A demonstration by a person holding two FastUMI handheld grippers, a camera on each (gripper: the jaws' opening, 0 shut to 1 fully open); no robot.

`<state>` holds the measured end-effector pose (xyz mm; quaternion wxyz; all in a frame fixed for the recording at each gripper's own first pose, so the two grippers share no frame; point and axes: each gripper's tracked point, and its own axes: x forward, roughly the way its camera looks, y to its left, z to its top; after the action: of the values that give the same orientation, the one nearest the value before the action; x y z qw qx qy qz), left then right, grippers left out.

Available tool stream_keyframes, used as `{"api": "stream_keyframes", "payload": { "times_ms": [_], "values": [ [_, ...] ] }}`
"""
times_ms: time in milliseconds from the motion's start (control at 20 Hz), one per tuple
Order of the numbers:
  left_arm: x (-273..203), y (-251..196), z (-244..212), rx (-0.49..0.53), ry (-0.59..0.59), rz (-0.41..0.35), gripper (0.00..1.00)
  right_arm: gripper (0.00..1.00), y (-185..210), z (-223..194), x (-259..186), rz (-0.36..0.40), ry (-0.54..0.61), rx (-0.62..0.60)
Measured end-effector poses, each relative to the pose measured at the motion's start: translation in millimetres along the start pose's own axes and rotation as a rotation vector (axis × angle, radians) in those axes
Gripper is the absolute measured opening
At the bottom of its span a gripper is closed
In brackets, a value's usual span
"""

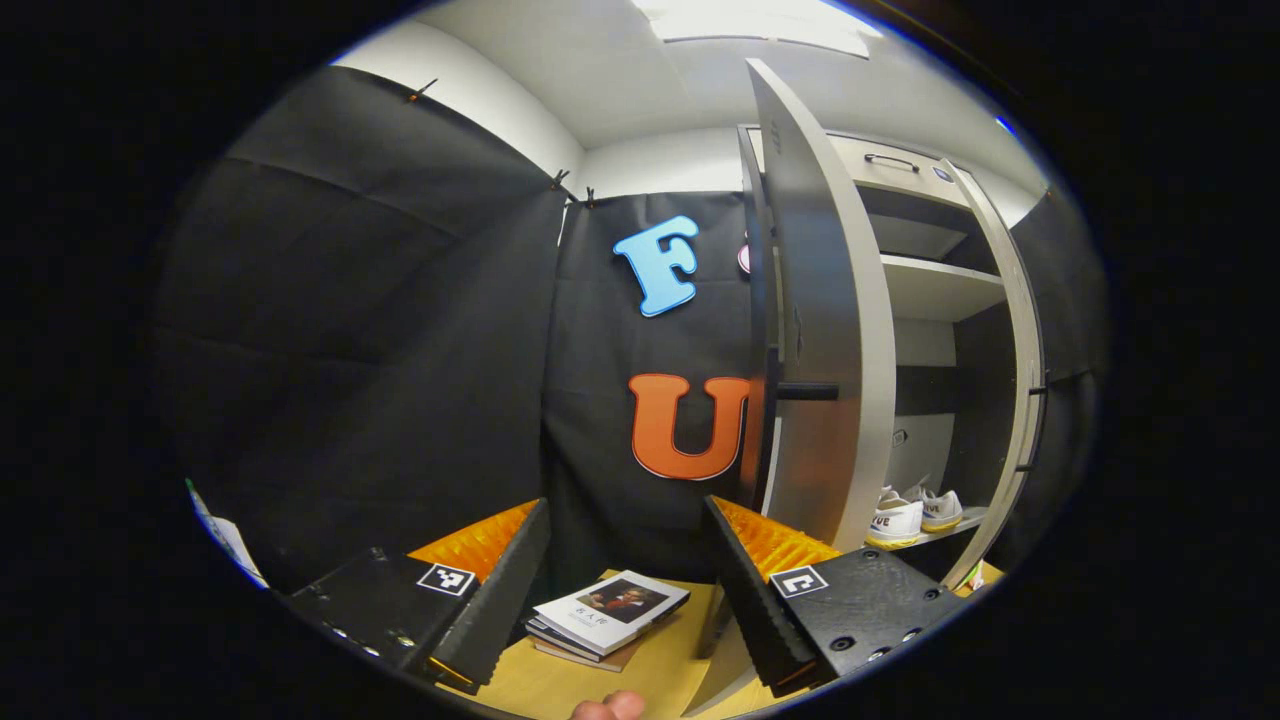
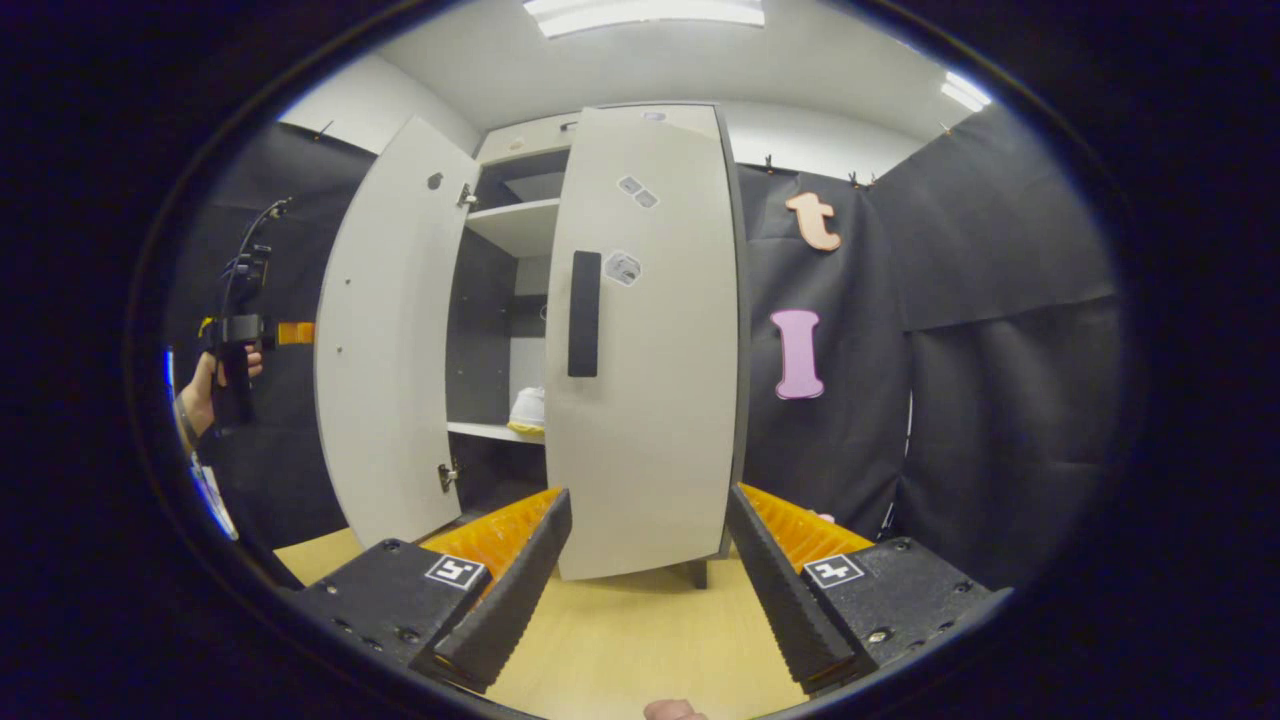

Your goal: Grab one shoe with the right hand and put it into the shoe cabinet, grab the other shoe with the left hand and put it into the shoe cabinet; then close the right door with the right hand and the left door with the left hand.

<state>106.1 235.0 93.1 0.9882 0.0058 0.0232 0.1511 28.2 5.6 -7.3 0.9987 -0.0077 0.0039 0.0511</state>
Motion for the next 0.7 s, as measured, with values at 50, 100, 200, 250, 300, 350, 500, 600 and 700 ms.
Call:
{"api": "stream_keyframes", "payload": {
  "times_ms": [50, 100, 200, 250, 300, 350, 500, 600, 700],
  "values": [
    [1, -2, -1, -0.003, 0.002, -0.006, 0.92, 1.0, -2, 1, 1, -0.005, 0.0, 0.004],
    [0, -6, -1, -0.009, 0.009, -0.015, 0.92, 1.0, -3, -1, 2, -0.006, 0.002, 0.006],
    [-2, -12, -3, -0.017, 0.014, -0.024, 0.92, 0.99, -4, -1, 3, -0.008, 0.001, 0.014],
    [-4, -16, -2, -0.017, 0.011, -0.029, 0.92, 0.99, -4, 0, 5, -0.007, 0.001, 0.017],
    [-6, -22, -1, -0.015, 0.009, -0.042, 0.92, 1.0, -6, 1, 6, -0.008, -0.002, 0.019],
    [-7, -30, -2, -0.013, 0.01, -0.061, 0.92, 0.99, -7, 2, 6, -0.009, -0.004, 0.019],
    [-14, -60, 0, -0.013, 0.012, -0.133, 0.91, 0.99, -12, 5, 10, -0.015, -0.011, 0.021],
    [-20, -81, 1, -0.009, 0.004, -0.159, 0.91, 0.99, -14, 4, 11, -0.017, -0.006, 0.021],
    [-20, -102, 2, -0.004, -0.011, -0.179, 0.91, 0.99, -18, 2, 12, -0.021, 0.001, 0.022]
  ]
}}
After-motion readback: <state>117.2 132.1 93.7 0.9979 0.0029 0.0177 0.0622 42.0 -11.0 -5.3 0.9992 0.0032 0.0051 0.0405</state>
